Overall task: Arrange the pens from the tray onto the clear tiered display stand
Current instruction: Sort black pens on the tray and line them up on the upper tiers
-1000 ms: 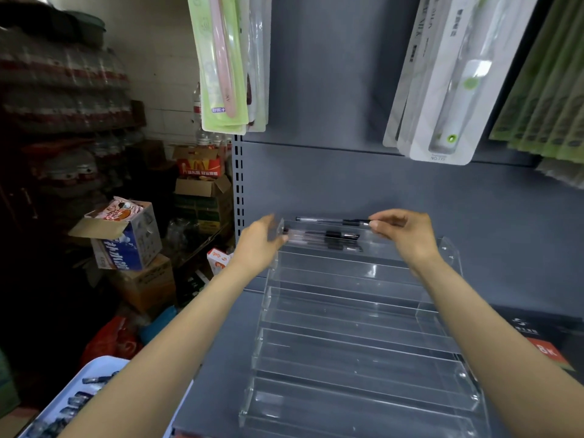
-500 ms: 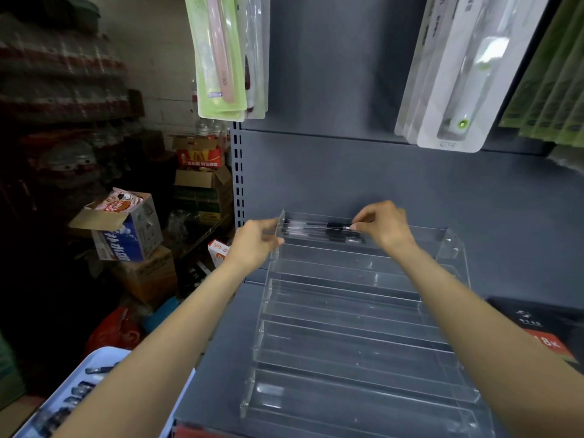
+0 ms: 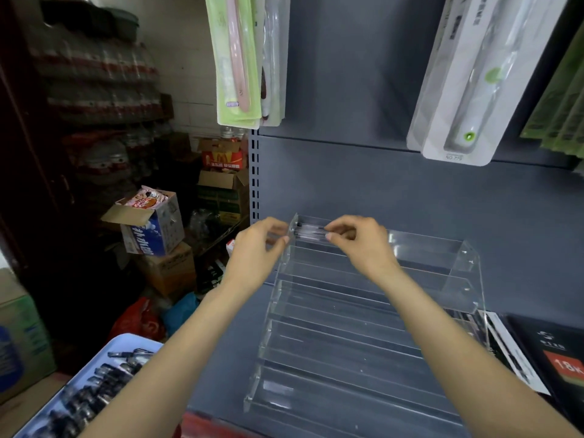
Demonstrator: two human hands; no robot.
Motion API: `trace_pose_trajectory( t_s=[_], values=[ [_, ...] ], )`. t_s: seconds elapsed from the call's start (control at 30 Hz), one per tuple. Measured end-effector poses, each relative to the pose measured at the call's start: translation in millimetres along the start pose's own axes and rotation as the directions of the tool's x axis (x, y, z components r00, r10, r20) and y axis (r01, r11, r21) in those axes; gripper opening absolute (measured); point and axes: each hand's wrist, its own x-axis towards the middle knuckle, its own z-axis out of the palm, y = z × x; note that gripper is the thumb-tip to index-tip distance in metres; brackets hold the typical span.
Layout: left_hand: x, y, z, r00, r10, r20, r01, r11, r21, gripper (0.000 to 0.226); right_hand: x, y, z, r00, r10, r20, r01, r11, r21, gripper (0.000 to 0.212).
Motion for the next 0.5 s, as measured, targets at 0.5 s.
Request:
trace_pose_trajectory(
  t_s=[0.5],
  values=[
    [-173.6,-204.9,-144.4,0.905,-0.403,0.138,0.382,0.911,0.156,0.016,-146.5,-129.5,252.6,0.901,0.007,0.434,-0.075,0.987,0.140,0.022]
  ],
)
